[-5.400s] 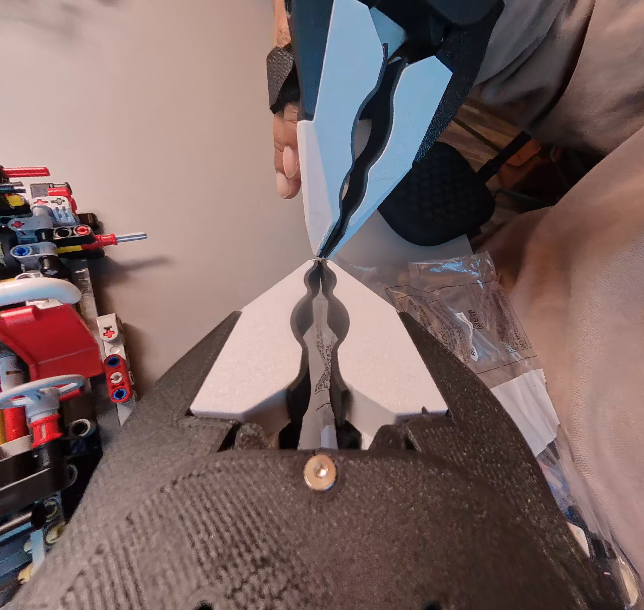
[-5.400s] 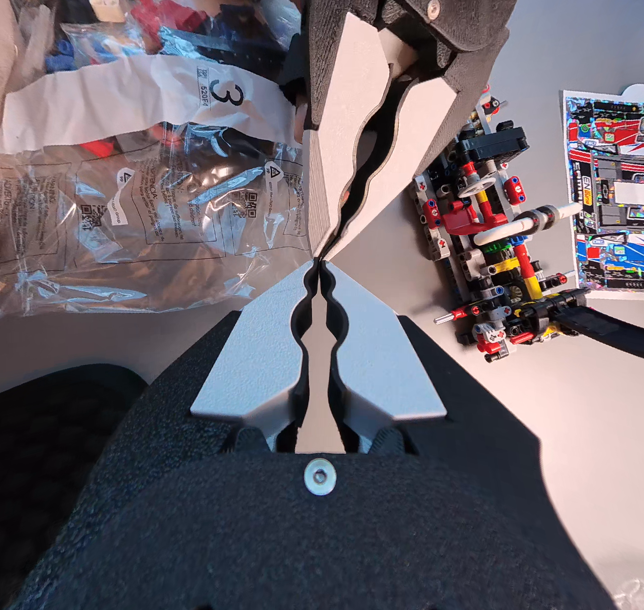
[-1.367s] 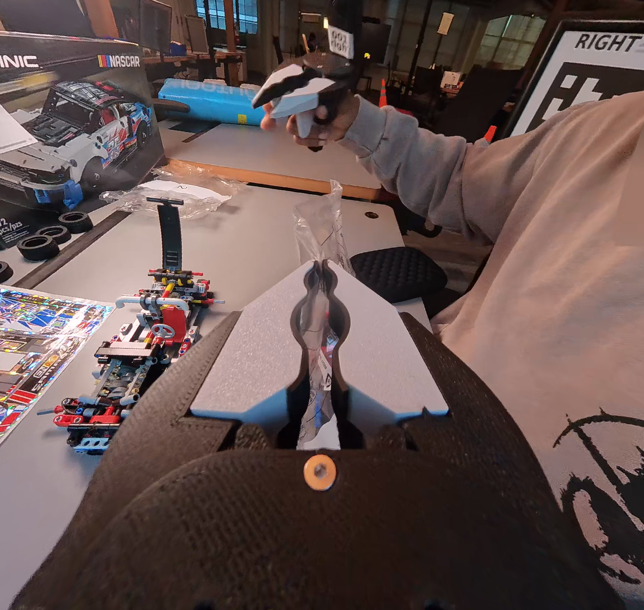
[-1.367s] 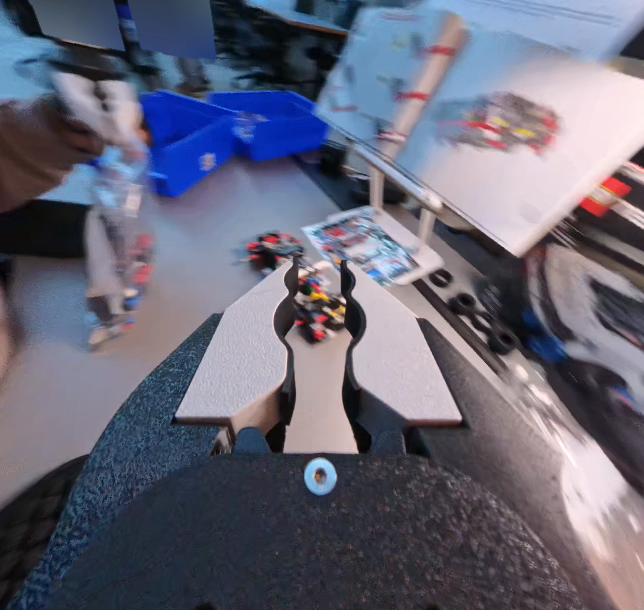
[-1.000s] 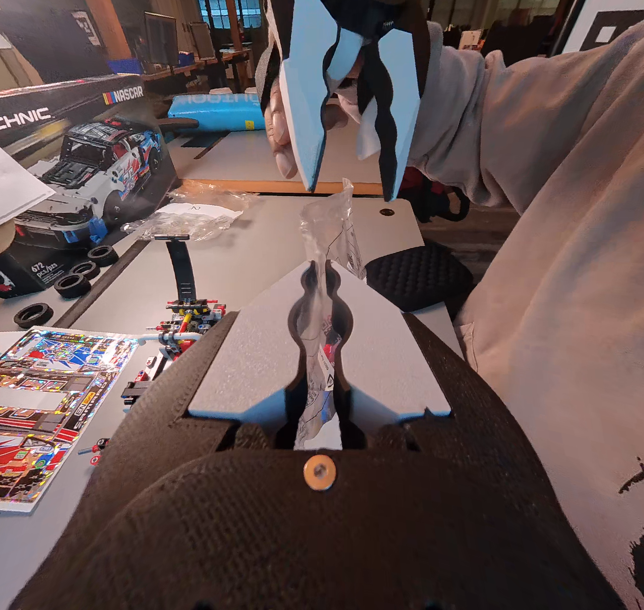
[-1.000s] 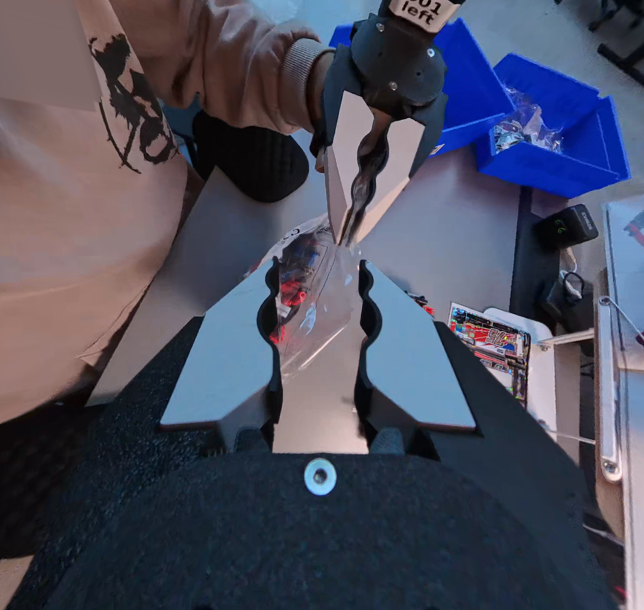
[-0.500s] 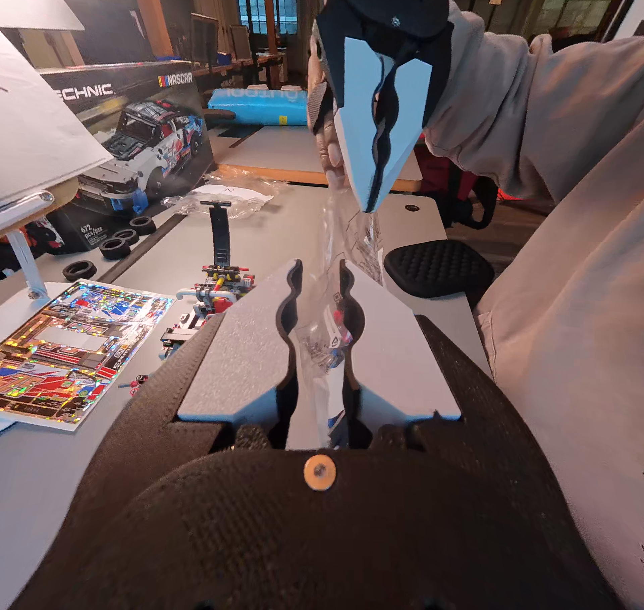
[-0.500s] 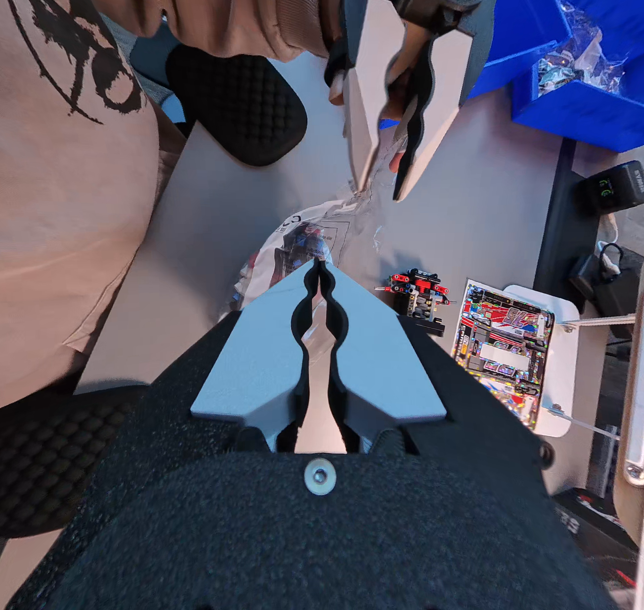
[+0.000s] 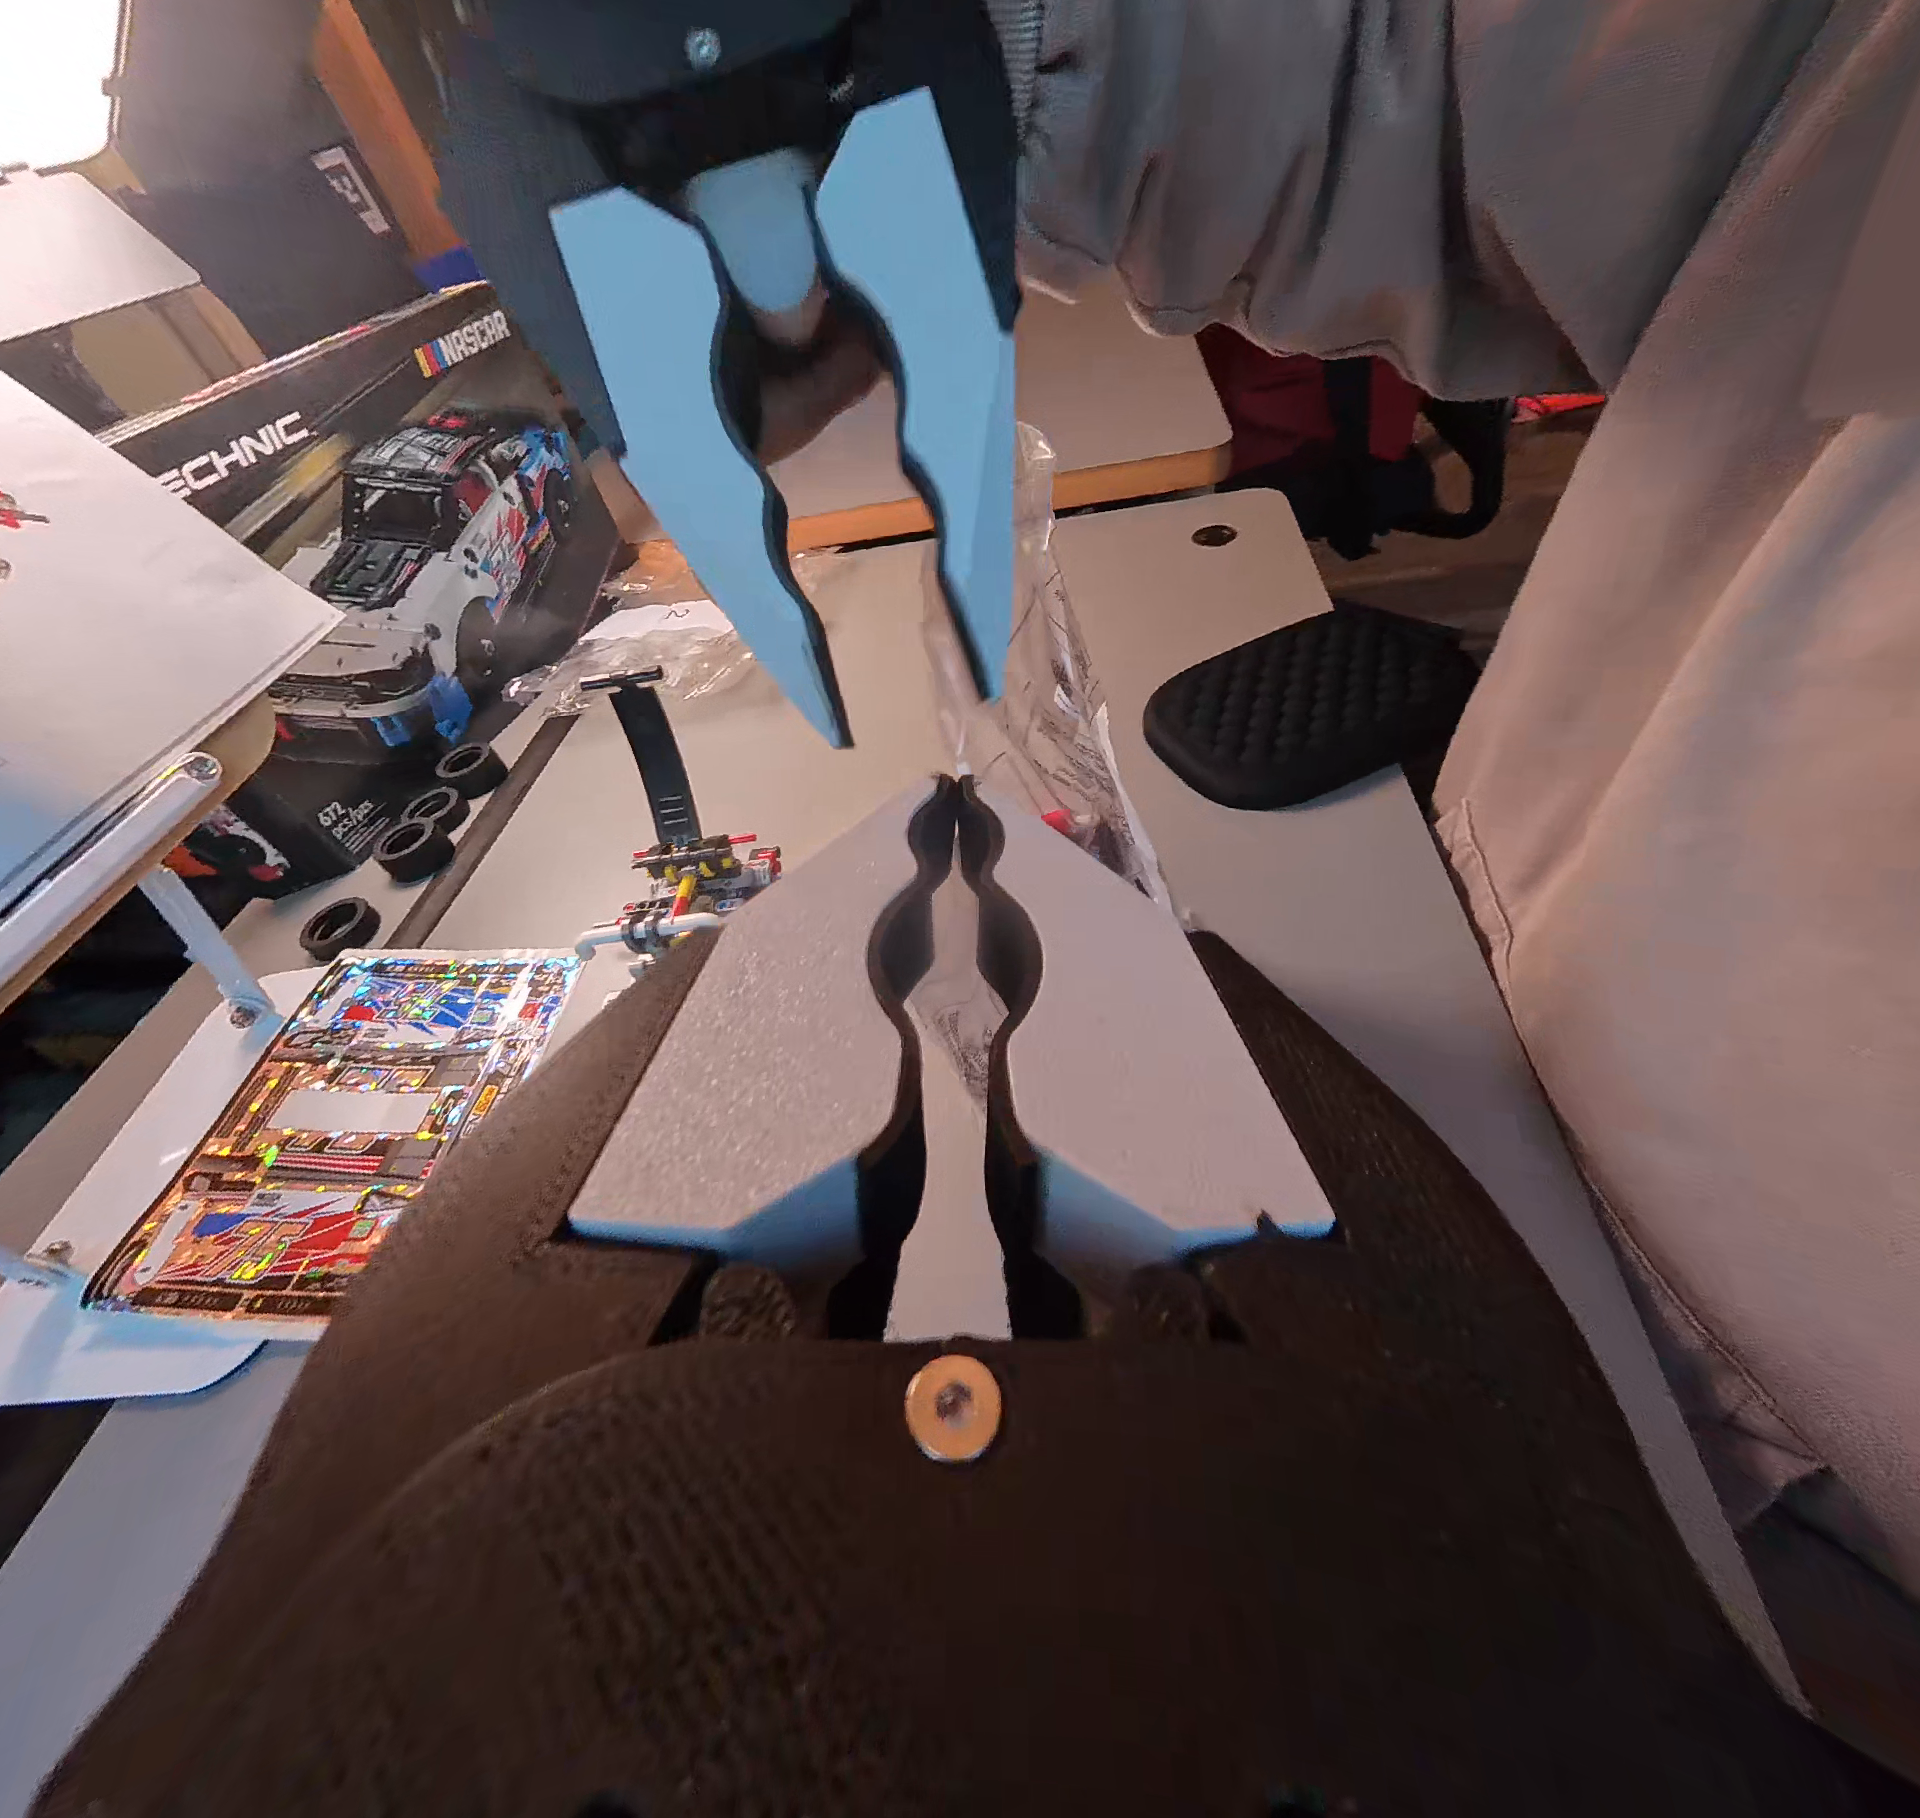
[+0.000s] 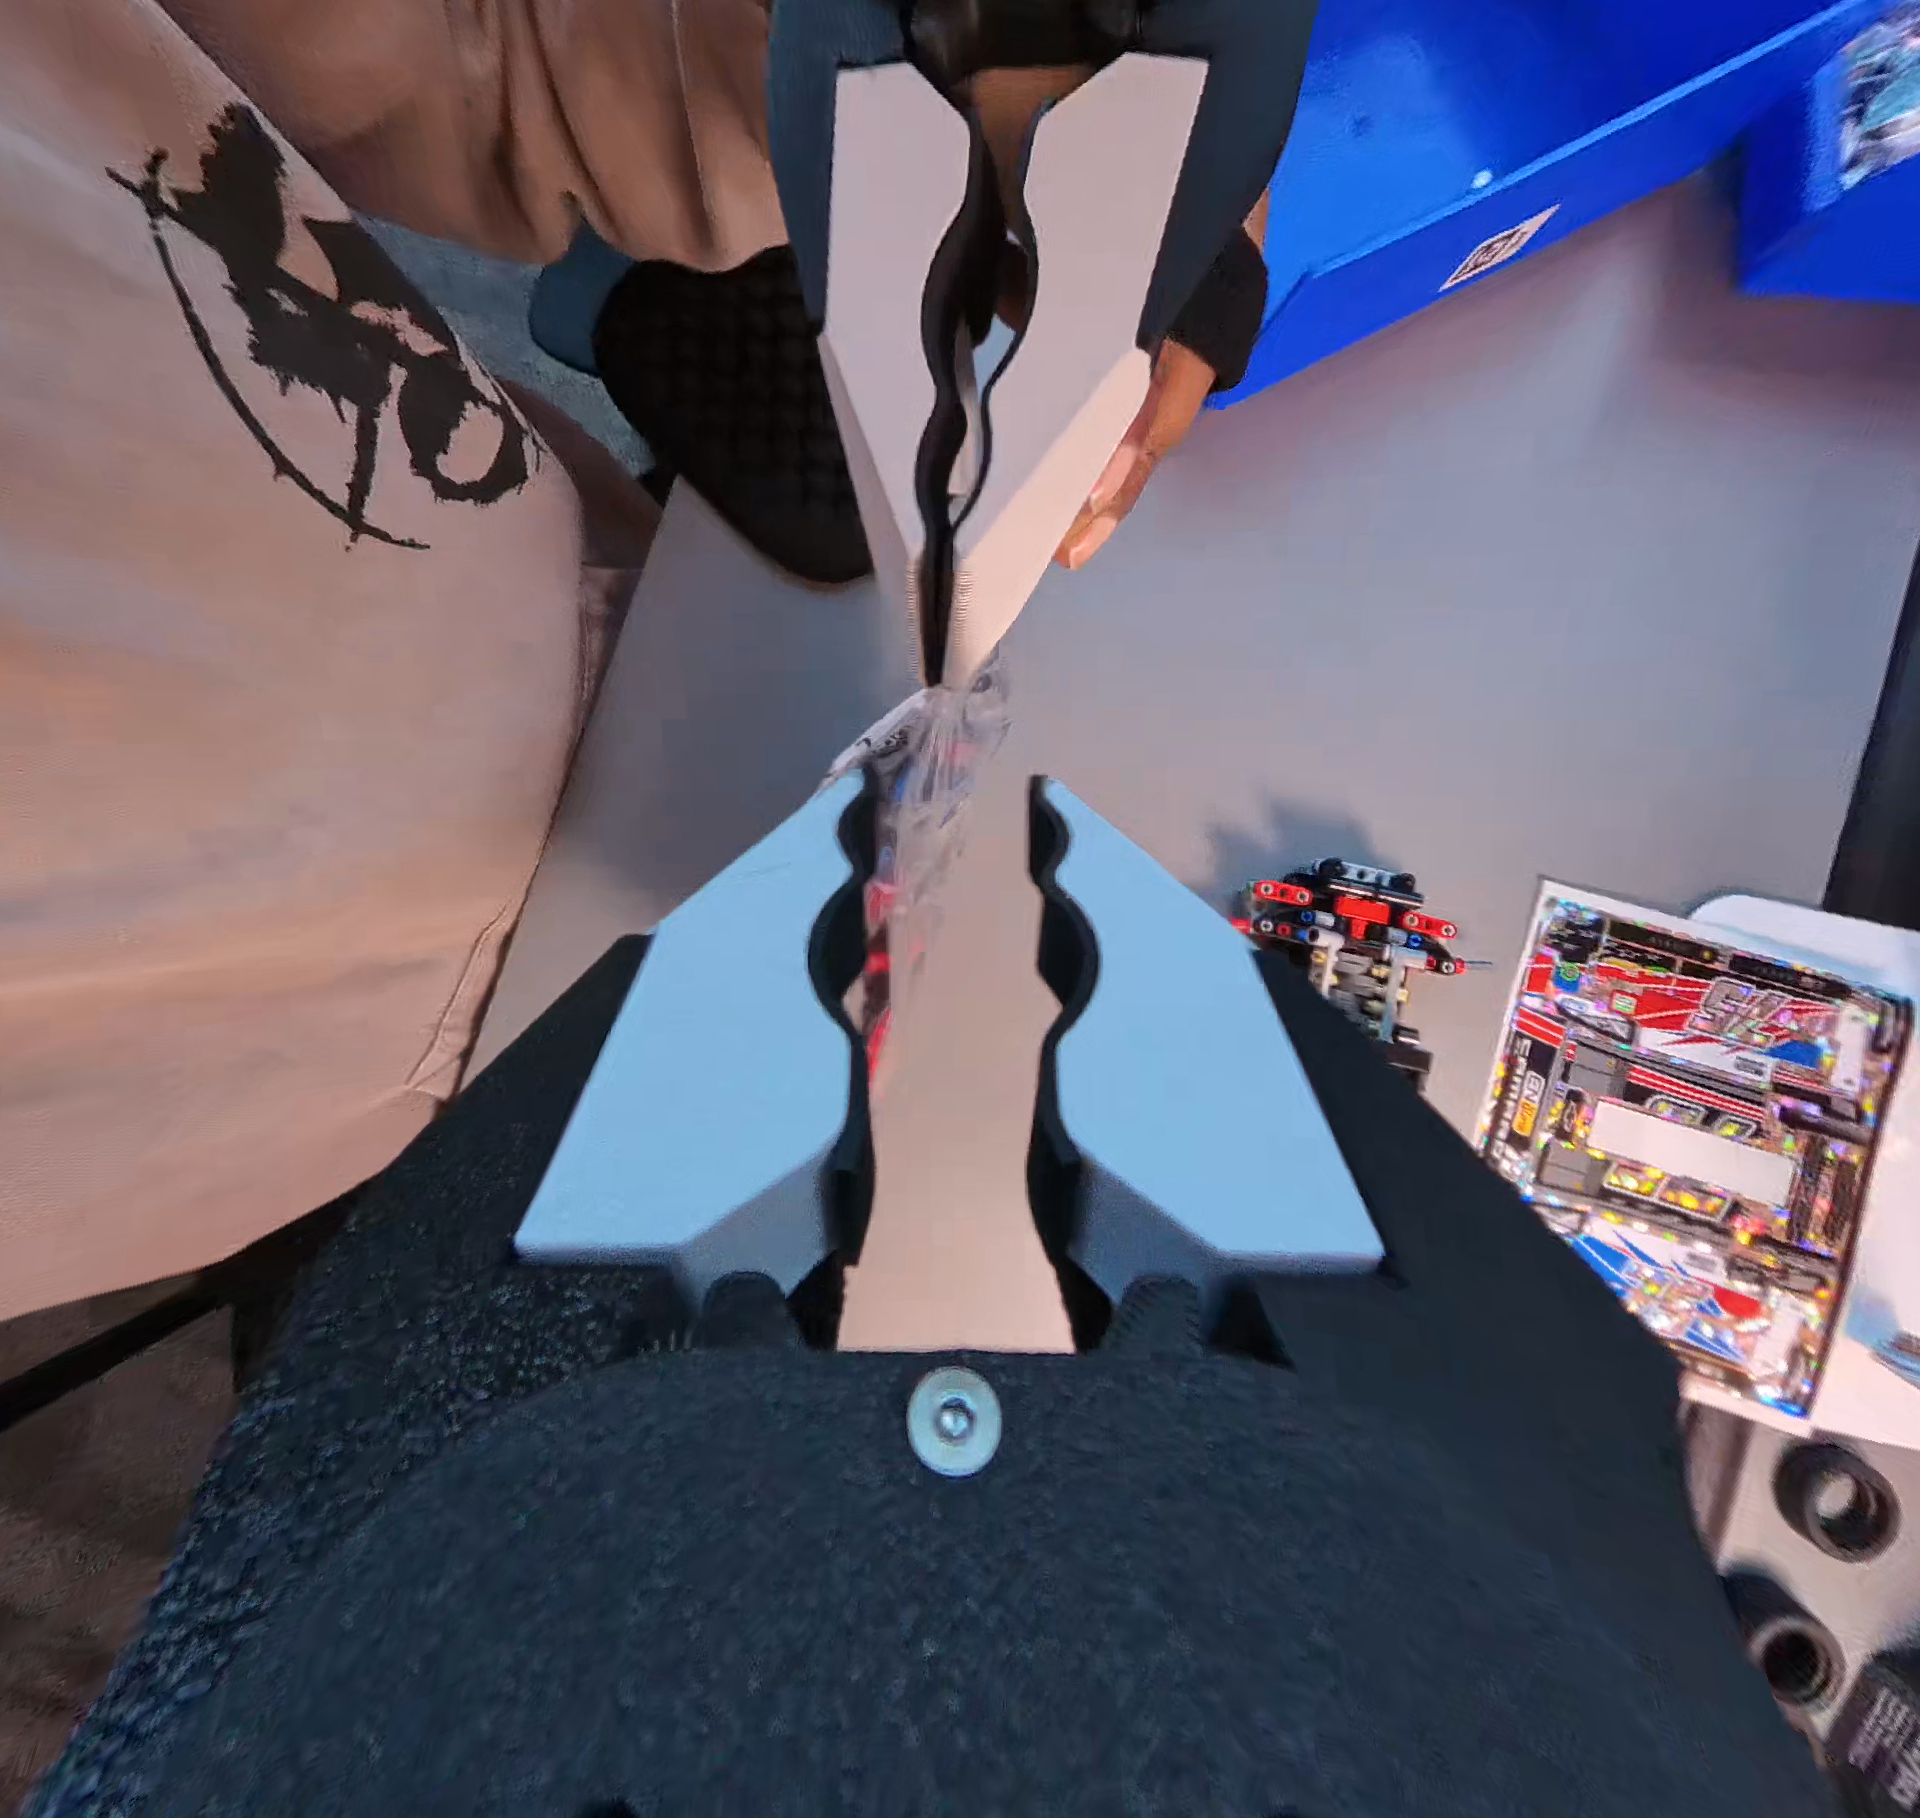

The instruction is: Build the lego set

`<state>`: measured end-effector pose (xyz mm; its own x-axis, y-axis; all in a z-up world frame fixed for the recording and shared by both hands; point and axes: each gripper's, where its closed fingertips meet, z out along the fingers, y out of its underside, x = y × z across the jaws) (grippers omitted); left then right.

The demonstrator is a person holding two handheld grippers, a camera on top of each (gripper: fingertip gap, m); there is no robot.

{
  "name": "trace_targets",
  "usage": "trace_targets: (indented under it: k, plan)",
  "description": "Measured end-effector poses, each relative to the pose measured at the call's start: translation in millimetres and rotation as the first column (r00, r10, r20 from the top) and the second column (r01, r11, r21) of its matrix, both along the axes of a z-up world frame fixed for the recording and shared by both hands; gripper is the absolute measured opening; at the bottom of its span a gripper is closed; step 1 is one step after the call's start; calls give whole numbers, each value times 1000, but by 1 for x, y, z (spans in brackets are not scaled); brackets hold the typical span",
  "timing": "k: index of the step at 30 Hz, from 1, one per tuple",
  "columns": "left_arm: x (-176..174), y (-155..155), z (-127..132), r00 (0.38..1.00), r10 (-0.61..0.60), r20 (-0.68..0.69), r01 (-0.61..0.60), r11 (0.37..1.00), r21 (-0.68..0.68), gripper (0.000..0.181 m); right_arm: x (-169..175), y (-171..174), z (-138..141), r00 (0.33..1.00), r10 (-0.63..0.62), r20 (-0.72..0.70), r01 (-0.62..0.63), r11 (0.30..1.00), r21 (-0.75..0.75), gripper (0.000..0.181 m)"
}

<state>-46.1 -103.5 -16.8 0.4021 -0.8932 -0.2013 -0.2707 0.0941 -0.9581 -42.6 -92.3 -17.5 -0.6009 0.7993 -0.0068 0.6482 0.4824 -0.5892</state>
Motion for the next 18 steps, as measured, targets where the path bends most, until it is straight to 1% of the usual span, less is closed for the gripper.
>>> trace_targets:
  k: [1,2,3,5,6,7,8,10,13,15,18]
  plan:
    - [-1,-2,-1,1000,0,-7,0,1000,4,0,0,-5,-5,999,26,28,-26,1000,2,7]
    - [-3,-3,-2,1000,10,-13,-10,1000,10,0,-2,-9,-6,999,37,40,-37,999,-6,3]
    - [-6,-6,1,1000,18,5,-19,1000,11,0,-3,-12,-5,998,40,39,-40,999,-7,0]
    - [-13,-15,15,997,30,76,-31,999,14,12,-4,-14,-3,999,10,34,-9,999,-35,0]
    - [-18,-21,23,994,44,95,-47,999,25,19,-6,-14,-2,999,-32,36,34,997,-66,0]
    - [-21,-27,28,994,59,90,-63,997,45,22,-6,-16,-2,996,-79,47,84,991,-109,0]
    - [-23,-34,31,995,78,59,-82,994,70,23,-7,-17,-3,990,-127,59,134,981,-143,0]
    - [-24,-41,24,990,130,-61,-123,987,104,21,-7,-22,-2,980,-183,75,195,960,-200,0]
    - [-23,-40,2,943,218,-253,-187,972,144,20,-7,-27,-1,978,-205,49,210,963,-168,0]
    - [-18,-38,-5,914,252,-317,-202,962,184,20,-8,-34,-1,977,-210,42,214,965,-151,0]
    - [-15,-34,-6,873,303,-382,-213,941,262,17,-9,-40,-1,976,-213,42,217,968,-130,0]
